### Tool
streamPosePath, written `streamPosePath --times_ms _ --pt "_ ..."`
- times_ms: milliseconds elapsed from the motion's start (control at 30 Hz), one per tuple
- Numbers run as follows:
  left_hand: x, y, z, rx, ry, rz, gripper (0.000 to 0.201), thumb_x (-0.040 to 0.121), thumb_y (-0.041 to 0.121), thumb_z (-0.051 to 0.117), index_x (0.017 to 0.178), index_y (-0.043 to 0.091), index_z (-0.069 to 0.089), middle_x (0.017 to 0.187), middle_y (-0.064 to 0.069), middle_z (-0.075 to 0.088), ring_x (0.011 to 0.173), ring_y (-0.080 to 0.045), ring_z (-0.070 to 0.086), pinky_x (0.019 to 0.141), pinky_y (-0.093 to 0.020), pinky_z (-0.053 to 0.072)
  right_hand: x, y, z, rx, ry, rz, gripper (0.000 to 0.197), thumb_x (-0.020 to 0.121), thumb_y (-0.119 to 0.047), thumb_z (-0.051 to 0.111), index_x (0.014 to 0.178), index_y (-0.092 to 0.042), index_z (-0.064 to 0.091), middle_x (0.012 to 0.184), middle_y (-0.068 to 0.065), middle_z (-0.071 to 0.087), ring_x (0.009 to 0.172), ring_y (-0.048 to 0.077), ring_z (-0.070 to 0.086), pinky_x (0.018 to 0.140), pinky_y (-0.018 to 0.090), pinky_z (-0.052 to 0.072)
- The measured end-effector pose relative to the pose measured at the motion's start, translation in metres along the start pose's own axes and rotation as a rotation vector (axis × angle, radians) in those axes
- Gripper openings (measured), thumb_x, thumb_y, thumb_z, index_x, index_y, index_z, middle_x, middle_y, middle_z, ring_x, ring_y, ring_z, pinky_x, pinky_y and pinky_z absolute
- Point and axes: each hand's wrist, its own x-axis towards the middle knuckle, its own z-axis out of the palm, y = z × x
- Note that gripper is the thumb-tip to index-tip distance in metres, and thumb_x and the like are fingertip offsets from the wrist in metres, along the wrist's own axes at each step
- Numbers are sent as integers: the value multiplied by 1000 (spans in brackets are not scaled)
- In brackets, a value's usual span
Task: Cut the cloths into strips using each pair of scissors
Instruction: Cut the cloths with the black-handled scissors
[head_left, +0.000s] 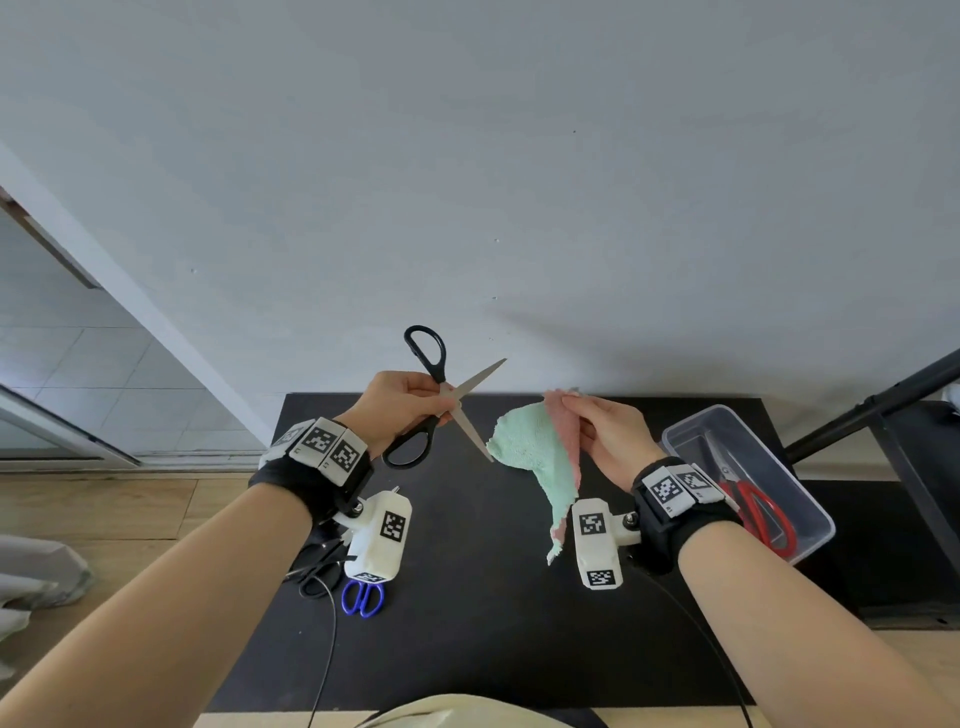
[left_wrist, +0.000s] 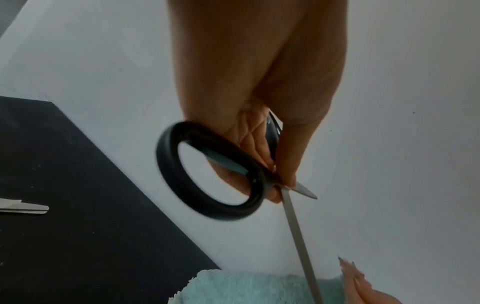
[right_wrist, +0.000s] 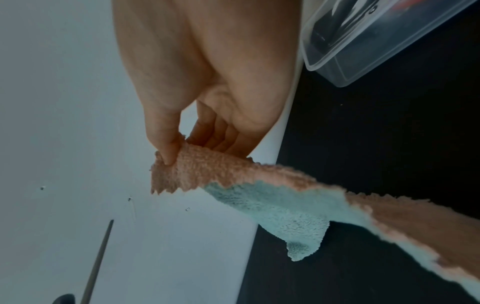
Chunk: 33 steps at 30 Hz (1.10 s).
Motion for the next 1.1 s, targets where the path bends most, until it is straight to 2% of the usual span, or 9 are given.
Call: streamPosePath --times_ms 100,200,333,467,633,700,833,933,1100 --pt "1 -2 1 61 27 13 9 81 1 71 90 2 71 84 -15 71 73 -19 65 70 -15 55 0 3 2 -16 -19 5 9 89 -3 60 94 -2 69 97 10 71 89 17 67 81 27 52" --pt "3 -4 2 155 38 19 9 81 10 73 86 3 74 78 -11 69 68 -15 59 74 -21 50 0 5 2 -30 -36 10 17 89 -3 60 103 3 67 104 12 70 93 19 67 82 28 52" --pt "3 -7 2 184 34 23 16 83 17 71 84 1 74 70 -4 65 62 -12 55 69 -19 47 -1 7 1 -30 -28 13 21 89 -3 60 108 5 65 106 13 70 95 20 66 86 29 52" --pt "2 -5 3 203 28 28 12 82 20 74 81 9 75 73 -5 66 68 -15 56 77 -27 48 -3 7 1 -25 -32 17 16 88 -2 61 103 2 67 102 10 72 92 17 68 80 26 53" --pt "2 -3 5 222 70 87 6 78 15 77 84 14 74 82 -9 70 73 -13 61 81 -23 51 -1 7 0 -20 -19 18 17 88 -2 61 104 3 67 105 12 71 90 16 68 78 25 54" --pt "1 -1 5 221 80 91 8 79 18 77 86 14 75 78 -6 69 70 -11 60 78 -21 50 -1 7 0 -26 -18 19 20 88 -2 61 106 4 66 107 13 70 92 17 68 78 24 55" --pt "-1 1 3 172 88 83 14 83 20 73 90 9 73 55 2 60 50 -10 48 60 -20 45 0 8 -2 -32 -11 19 24 88 -2 62 110 5 65 109 14 70 96 19 67 80 26 54" --pt "-4 3 2 53 66 65 14 85 18 70 94 7 72 69 -5 73 50 -9 61 66 -24 49 1 8 -2 -36 -14 16 24 88 -2 62 110 6 65 110 14 70 96 20 67 84 28 53" --pt "-7 3 2 -88 23 66 17 87 15 68 100 4 69 90 -11 75 80 -19 73 74 -22 58 1 9 -2 -37 -23 12 21 88 -2 61 107 5 66 108 13 70 96 19 67 90 30 52"
